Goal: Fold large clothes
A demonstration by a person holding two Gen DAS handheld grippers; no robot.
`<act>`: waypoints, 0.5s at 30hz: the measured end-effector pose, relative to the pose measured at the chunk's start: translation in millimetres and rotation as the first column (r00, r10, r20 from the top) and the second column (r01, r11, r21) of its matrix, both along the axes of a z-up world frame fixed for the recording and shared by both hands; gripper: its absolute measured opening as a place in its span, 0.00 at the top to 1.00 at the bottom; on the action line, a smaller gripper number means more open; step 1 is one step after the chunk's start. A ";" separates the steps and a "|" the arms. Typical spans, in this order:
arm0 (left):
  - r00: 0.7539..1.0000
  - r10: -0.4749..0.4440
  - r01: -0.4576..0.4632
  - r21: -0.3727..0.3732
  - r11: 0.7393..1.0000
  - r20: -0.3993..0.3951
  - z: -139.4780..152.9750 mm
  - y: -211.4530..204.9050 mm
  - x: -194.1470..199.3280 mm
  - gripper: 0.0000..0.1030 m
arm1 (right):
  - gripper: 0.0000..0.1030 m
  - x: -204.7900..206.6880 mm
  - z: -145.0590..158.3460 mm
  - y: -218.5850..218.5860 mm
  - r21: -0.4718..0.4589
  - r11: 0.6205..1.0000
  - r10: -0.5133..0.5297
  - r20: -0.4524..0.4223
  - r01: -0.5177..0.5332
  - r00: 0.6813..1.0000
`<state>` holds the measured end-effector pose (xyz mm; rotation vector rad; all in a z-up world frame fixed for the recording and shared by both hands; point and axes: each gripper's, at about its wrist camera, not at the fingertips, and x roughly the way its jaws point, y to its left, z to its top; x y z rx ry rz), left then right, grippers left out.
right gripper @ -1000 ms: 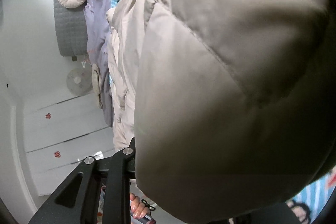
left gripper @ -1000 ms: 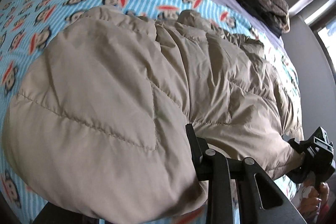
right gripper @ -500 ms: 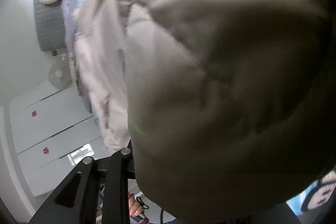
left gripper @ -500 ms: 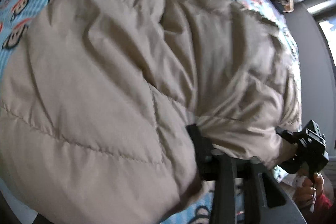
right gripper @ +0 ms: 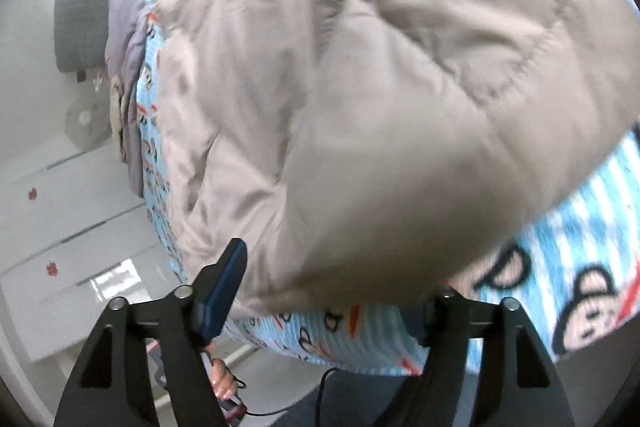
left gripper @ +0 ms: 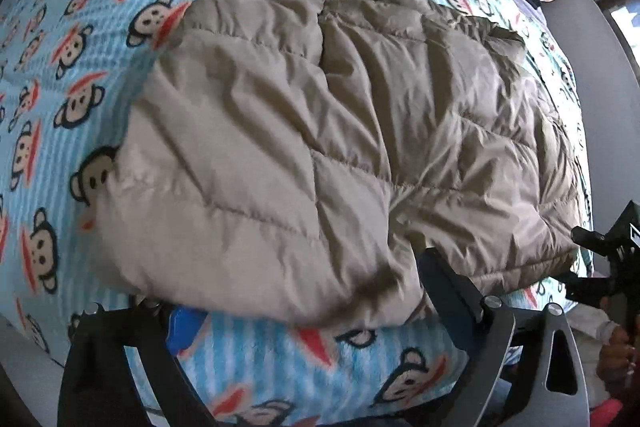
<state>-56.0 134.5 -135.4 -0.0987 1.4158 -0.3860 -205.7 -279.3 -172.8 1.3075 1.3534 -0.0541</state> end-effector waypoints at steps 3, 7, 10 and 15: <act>1.000 -0.010 0.009 0.015 1.000 0.007 2.0 4.9 -3.9 0.06 | 0.28 2.4 16.2 10.3 -0.065 0.995 0.072 -0.005 -0.072 0.997; 0.999 0.003 -0.003 0.002 1.000 0.039 15.6 13.7 -9.0 0.06 | 0.27 20.5 45.8 40.7 -0.160 0.975 0.157 -0.011 -0.157 0.988; 0.997 0.021 -0.020 -0.011 1.000 0.075 29.6 21.6 -9.0 0.06 | 0.27 27.1 57.5 56.7 -0.244 0.952 0.192 0.017 -0.183 0.981; 0.989 0.075 -0.076 0.002 0.997 0.124 48.4 34.8 1.1 0.06 | 0.27 35.0 86.0 71.5 -0.314 0.935 0.208 0.101 -0.167 0.973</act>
